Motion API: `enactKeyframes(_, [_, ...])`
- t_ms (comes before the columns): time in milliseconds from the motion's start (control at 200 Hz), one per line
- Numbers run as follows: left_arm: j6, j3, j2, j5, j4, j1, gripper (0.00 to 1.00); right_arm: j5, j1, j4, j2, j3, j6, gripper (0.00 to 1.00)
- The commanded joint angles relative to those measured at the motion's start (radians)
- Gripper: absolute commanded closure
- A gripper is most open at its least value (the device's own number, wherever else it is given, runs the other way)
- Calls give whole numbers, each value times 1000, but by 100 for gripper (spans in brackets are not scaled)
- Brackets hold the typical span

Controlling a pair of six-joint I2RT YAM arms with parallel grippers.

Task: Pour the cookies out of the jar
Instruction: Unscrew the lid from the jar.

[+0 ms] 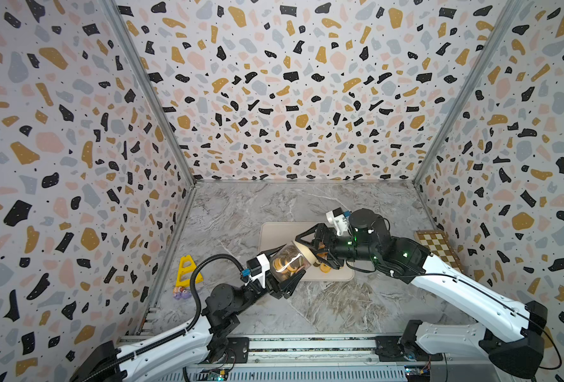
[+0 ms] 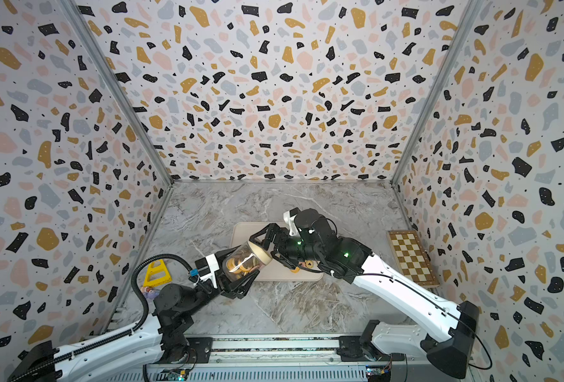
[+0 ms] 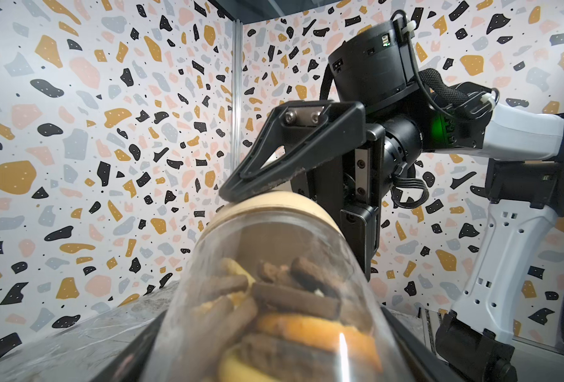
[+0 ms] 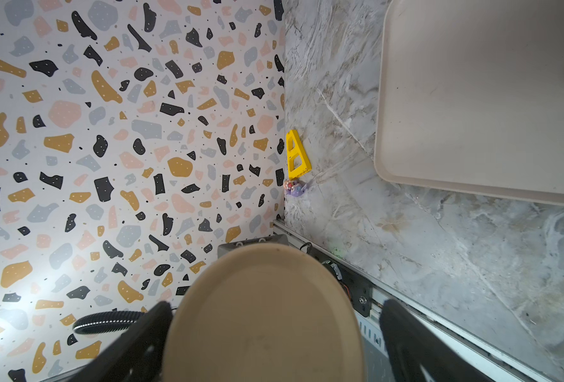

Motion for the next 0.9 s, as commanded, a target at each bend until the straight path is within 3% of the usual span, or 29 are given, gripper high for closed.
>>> enactKeyframes(0, [17, 41, -30, 3, 167, -3, 100, -6, 9, 23, -17, 4, -17, 1])
enactKeyframes(491, [15, 53, -16, -6, 195, -2, 100, 4, 53, 90, 18, 27, -20, 0])
enactKeyframes(671, [11, 53, -21, -11, 200, -2, 100, 20, 54, 119, 4, 11, -24, 6])
enactKeyframes(896, [-6, 41, -18, -15, 227, -3, 100, 25, 54, 162, -2, 7, -34, 0])
